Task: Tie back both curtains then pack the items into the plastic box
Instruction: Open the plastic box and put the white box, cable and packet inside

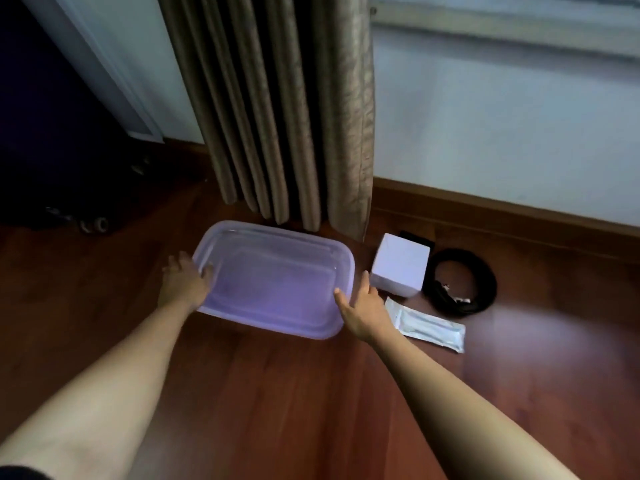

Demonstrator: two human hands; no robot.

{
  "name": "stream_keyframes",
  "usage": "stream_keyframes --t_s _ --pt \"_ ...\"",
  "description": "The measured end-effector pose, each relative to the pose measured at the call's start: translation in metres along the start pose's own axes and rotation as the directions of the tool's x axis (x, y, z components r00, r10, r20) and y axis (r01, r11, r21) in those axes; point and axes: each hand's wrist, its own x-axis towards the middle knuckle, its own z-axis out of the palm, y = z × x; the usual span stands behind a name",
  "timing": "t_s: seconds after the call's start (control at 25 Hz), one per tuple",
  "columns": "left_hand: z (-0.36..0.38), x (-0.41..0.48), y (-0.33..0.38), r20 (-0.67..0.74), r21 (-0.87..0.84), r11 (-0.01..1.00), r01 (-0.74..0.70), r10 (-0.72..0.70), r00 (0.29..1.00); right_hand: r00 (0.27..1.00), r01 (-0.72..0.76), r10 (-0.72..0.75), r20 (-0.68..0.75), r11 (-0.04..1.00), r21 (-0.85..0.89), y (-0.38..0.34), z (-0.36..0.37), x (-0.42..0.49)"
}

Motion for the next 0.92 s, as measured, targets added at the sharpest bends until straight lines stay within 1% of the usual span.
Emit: stream_keyframes --t_s 0.08,0.2,0.24,0.32,0.36,0.4,0.52,0.64,0.68,0.8,0.92 --pt "0.014 0.019 -0.01 0.023 -0.117 0.992 0.054 -0.051 0.998 0.999 0.024 -0.025 0.027 0.999 0.027 0.007 0.015 0.02" --pt "0.019 0.032 -0.026 0.085 -0.269 0.961 0.068 -0.047 0.995 0.999 0.041 -0.043 0.028 0.998 0.045 0.007 0.019 0.024" --pt "0.015 0.028 -0.032 0.121 -0.329 0.94 0.086 -0.049 0.991 0.999 0.047 -0.049 0.025 0.998 0.045 0.006 0.017 0.02" --pt "0.002 0.017 -0.048 0.207 -0.477 0.869 0.132 -0.035 0.978 0.996 0.079 -0.08 0.042 0.996 0.034 0.008 0.016 0.006" --pt "-0.007 0.01 -0.054 0.261 -0.515 0.844 0.151 -0.014 0.965 0.994 0.095 -0.097 0.054 0.995 0.038 0.01 0.013 -0.003" --pt "-0.016 0.004 -0.06 0.32 -0.512 0.842 0.168 0.005 0.947 0.991 0.115 -0.118 0.063 0.992 0.049 0.015 0.011 -0.011" --pt "-0.016 -0.02 -0.047 0.517 -0.47 0.867 0.168 0.116 0.848 0.99 0.136 -0.139 0.024 0.986 0.1 0.064 -0.004 -0.035" --pt "0.012 -0.059 -0.01 0.616 -0.444 0.887 0.13 0.196 0.763 0.999 0.034 -0.035 0.003 0.99 0.137 0.126 -0.03 -0.076" --pt "0.022 -0.075 0.004 0.649 -0.445 0.888 0.117 0.23 0.725 1.0 -0.004 0.005 -0.007 0.99 0.14 0.146 -0.04 -0.092" --pt "0.053 -0.109 0.041 0.747 -0.387 0.922 0.027 0.296 0.596 0.996 -0.059 0.07 -0.058 0.983 0.176 0.202 -0.065 -0.135" --pt "0.084 -0.136 0.069 0.836 -0.293 0.953 -0.077 0.294 0.464 0.989 -0.107 0.129 -0.077 0.965 0.239 0.25 -0.078 -0.162"
